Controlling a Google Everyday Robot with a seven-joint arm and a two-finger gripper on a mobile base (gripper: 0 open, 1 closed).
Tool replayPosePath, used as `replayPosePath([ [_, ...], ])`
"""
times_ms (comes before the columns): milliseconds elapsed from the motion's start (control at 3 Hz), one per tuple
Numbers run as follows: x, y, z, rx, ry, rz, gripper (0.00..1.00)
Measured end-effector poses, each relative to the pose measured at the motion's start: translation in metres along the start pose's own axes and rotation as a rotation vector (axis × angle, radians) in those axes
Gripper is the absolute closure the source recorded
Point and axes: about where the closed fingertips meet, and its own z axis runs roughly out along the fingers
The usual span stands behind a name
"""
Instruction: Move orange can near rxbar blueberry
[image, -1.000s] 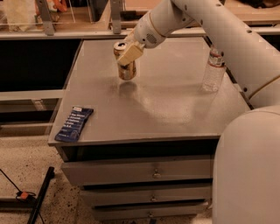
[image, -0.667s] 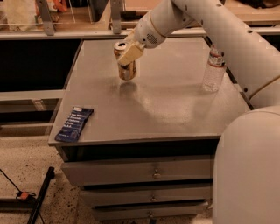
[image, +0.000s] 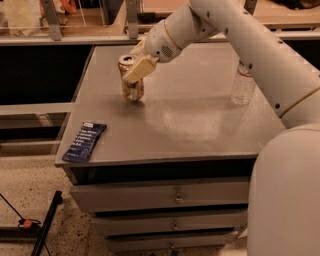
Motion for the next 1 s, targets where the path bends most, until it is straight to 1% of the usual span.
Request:
replayPosePath([
  [333,-0.007,0.031,0.013,-0.071,-0.017,-0.018,1.0],
  [667,-0.016,0.057,0.025,-0.131,-0.027,-0.052,1.0],
  [1000,-0.024,0.072,0.034,-0.181,-0.036,-0.091,0.82],
])
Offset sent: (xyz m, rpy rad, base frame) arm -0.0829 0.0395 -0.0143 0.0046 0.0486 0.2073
